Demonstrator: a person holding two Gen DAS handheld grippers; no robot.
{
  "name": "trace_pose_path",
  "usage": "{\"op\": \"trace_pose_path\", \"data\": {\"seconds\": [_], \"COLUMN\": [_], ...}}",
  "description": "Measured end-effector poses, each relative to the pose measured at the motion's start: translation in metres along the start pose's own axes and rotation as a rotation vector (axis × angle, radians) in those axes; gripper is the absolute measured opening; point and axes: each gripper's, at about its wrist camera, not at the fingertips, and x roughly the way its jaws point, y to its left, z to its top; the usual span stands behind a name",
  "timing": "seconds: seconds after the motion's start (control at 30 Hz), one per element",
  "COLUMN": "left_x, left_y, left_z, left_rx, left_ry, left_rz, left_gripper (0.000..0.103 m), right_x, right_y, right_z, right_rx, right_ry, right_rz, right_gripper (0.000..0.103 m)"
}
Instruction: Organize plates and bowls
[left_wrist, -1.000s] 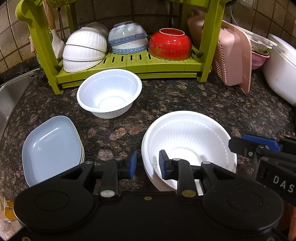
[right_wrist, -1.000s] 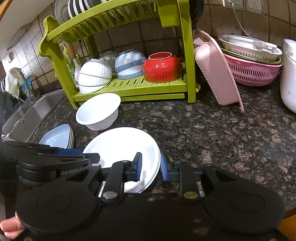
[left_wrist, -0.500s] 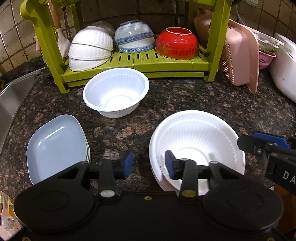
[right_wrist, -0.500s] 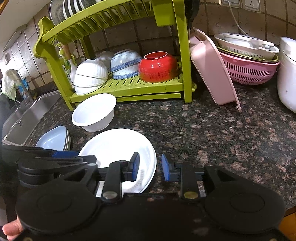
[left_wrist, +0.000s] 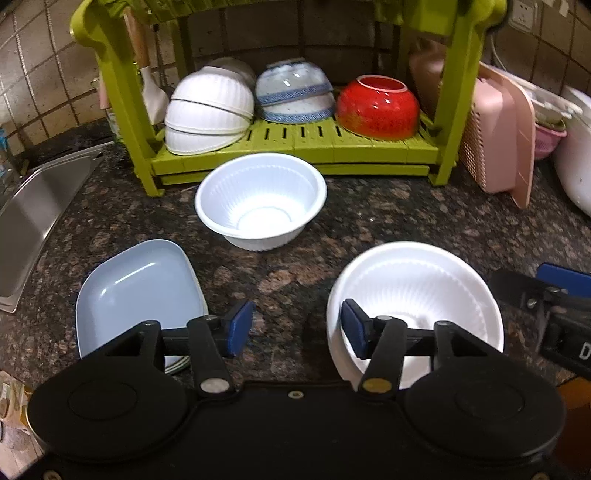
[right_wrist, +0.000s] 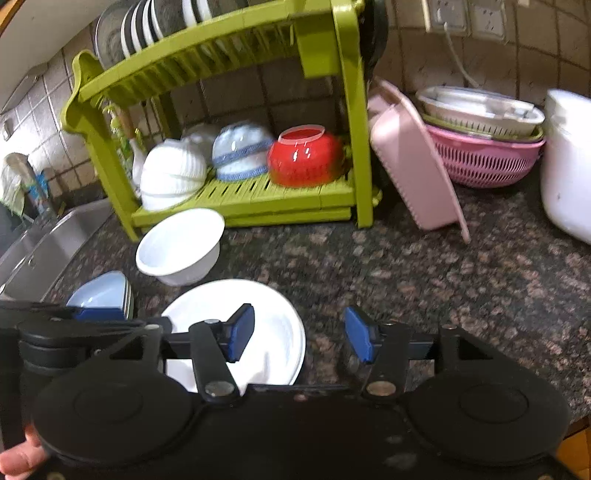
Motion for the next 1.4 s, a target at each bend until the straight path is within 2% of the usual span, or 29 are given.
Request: {"op": "trace_pose_path", "data": {"seconds": [0.07, 0.2, 0.37, 0.67, 0.8, 0.9, 1.13, 1.4], "left_x": [0.000, -0.004, -0.010, -0.012, -0.004, 0.005, 0.031, 0.052], "left_y": [0.006, 0.016, 0.034, 0.064, 0.073, 0.077, 0.089, 0.107], "left_z": [0.002, 0.006, 0.015, 0.041, 0.051, 0.059, 0.071, 0.073], "left_rx": [-0.019, -0.047, -0.096, -0.165, -0.193, -0.203, -0.226, -0.266], "left_ry": [-0.003, -0.026, -0.047, -0.104, -0.077, -0.058, -0.054, -0.028], "left_rz": [0.001, 0.026, 0.009, 0.034, 0.019, 0.009, 0.095, 0.062], "left_gripper": [0.061, 0.061, 0.061, 0.061, 0.061, 0.061, 0.061, 0.061], "right_x": [-0.002, -0.009, -0.004, 0.016, 0.022, 0.031, 0.064, 0.111], "right_y": [0.001, 0.000, 0.002, 0.010, 0.026, 0.042, 0.066, 0.068], "right_z": [0.002, 0.006, 0.014, 0.028, 0.036, 0.043, 0.055, 0.070], "right_rx": [0.008, 0.066, 0.086, 0.158, 0.120, 0.066, 0.028, 0.099], "right_ry": [-0.036, -0.138, -0.159, -0.075, -0.070, -0.053, 0.009, 0.100], "right_rz": [-0.019, -0.054, -0.074, 0.050, 0.082, 0.092, 0.079, 0.090], "right_gripper": [0.060, 0.068, 0.068, 0.068, 0.067, 0.062, 0.053, 0.048]}}
